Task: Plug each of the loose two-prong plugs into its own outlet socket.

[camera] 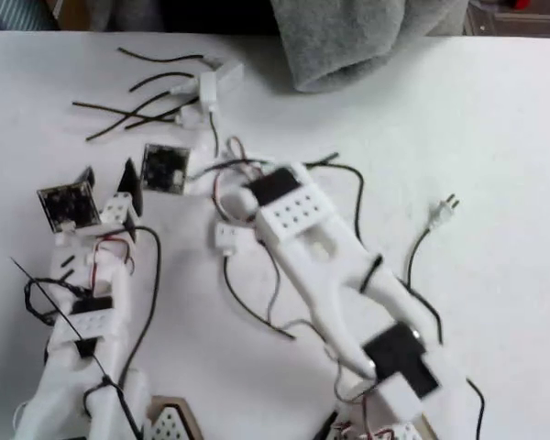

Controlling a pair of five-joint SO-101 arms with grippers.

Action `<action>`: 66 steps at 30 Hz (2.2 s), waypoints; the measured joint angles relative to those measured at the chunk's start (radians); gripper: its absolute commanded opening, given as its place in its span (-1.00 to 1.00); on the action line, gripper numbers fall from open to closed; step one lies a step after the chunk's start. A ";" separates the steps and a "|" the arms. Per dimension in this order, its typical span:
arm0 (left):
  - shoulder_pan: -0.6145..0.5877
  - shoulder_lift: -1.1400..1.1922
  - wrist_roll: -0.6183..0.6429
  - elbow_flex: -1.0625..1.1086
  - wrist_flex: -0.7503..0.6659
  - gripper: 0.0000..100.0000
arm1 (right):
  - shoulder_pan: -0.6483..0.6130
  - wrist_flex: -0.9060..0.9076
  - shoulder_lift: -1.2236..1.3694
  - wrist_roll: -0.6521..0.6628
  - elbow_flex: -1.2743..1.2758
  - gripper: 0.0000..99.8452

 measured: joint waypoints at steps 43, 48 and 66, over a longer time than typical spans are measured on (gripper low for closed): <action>0.005 0.000 0.000 0.000 0.000 -0.56 | -0.015 0.608 0.698 0.029 -0.885 -0.96; 0.005 0.000 0.000 0.000 0.000 -0.56 | -0.012 0.644 0.695 0.066 -0.885 -0.96; 0.005 0.000 0.000 0.000 0.000 -0.56 | -0.014 0.623 0.697 0.109 -0.914 -0.96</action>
